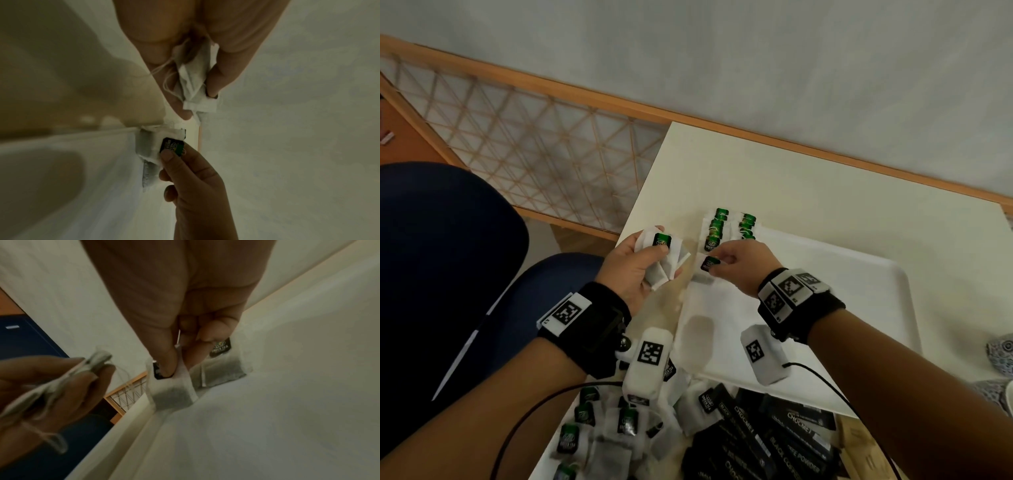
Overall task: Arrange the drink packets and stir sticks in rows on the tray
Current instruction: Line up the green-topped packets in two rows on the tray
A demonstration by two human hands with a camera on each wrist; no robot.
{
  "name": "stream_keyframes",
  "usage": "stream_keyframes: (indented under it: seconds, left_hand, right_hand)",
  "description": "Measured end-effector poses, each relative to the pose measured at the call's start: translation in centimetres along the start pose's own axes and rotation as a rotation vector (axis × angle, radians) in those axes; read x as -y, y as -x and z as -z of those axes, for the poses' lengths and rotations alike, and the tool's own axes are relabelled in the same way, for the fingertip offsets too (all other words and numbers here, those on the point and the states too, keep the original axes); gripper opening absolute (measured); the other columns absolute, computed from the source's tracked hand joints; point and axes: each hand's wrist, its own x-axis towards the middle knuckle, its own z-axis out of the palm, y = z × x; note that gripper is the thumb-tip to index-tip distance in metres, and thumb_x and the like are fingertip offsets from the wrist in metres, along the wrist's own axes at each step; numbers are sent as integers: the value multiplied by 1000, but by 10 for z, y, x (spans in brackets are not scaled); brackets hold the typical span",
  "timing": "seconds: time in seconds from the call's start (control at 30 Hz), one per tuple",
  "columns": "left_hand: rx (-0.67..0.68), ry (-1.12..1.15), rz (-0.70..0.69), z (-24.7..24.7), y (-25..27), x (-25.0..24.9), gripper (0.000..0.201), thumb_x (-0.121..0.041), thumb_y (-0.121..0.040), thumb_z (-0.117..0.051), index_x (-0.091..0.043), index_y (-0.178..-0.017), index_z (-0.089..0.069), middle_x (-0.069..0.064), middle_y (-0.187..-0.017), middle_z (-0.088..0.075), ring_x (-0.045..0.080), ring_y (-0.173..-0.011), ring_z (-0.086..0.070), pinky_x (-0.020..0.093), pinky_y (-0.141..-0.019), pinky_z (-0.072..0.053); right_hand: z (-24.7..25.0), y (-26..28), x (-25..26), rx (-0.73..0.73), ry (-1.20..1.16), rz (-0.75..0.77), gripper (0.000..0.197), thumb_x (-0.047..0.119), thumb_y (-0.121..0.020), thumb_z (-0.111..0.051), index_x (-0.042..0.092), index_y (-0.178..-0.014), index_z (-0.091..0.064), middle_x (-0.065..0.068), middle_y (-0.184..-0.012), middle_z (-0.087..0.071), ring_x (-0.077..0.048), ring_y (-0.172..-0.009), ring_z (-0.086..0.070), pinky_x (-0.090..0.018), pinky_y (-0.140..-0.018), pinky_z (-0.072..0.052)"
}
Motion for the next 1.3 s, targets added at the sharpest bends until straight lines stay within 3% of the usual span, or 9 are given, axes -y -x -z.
stream_keyframes:
  seconds: [0.07,0.3,0.5,0.6,0.7,0.87,0.93,1.07,1.3]
  left_hand:
    - [4,-15,10,1,0,0,29,8,-90,-50,-16,-99,-63,4,-88,-70,18,-72,-71,37,-59,-58]
    - [38,-67,56,0,-2,6,38,7,-89,-53,-13,-121,-59,7,-105,-69,24,-83,-69,38,-58,-59]
    - [98,-115,69,-7,-1,11,39,8,-89,-51,-21,-112,-63,5,-102,-69,23,-84,-67,37,-57,-59]
    - [108,-144,82,-10,1,14,42,9,-88,-51,-23,-112,-64,9,-106,-69,27,-93,-64,48,-73,-58]
    - [145,-173,86,-14,5,15,45,10,-89,-49,-21,-119,-62,9,-107,-70,26,-94,-65,50,-81,-54]
    - [184,-207,128,-19,12,18,42,9,-87,-53,-15,-121,-62,18,-117,-66,34,-104,-61,57,-96,-45]
    - [166,-210,149,-20,14,20,41,9,-86,-55,-11,-122,-60,20,-117,-65,34,-100,-62,58,-91,-47]
    - [143,-180,160,-20,14,21,34,11,-87,-54,-10,-112,-62,14,-98,-68,26,-79,-65,38,-62,-58]
    - [85,-149,141,-17,14,17,35,13,-88,-51,-17,-102,-62,12,-91,-66,21,-68,-66,34,-50,-58]
  right_hand:
    - [0,-7,-2,-27,4,-17,28,21,-87,-64,22,-115,-67,18,-64,-43,-2,-67,-45,-18,-67,-37]
    - [5,-18,-5,-80,18,-42,22,18,-86,-64,26,-106,-66,12,-69,-48,-9,-70,-49,-19,-56,-35]
    - [9,-11,-4,-171,-37,29,23,24,-87,-64,25,-110,-66,7,-95,-59,-9,-82,-54,-23,-75,-43]
    - [14,-2,5,-246,-162,80,21,32,-94,-56,21,-105,-70,14,-87,-59,2,-73,-53,-15,-68,-41]
    - [16,9,14,-119,-320,39,25,40,-93,-55,22,-98,-71,7,-83,-67,-11,-79,-63,-23,-71,-48]
    - [19,16,12,-108,-390,52,13,25,-87,-66,32,-77,-65,9,-76,-67,-10,-73,-62,-26,-70,-50]
    - [24,19,9,-146,-487,19,13,20,-88,-66,29,-79,-65,8,-75,-66,-8,-66,-60,-24,-62,-48]
    - [30,27,7,-229,-614,-11,11,17,-86,-68,24,-80,-65,3,-72,-67,-12,-62,-61,-20,-53,-47]
    - [34,31,-12,-291,-435,-46,23,13,-86,-58,29,-103,-60,-3,-69,-64,-11,-61,-65,-29,-65,-55]
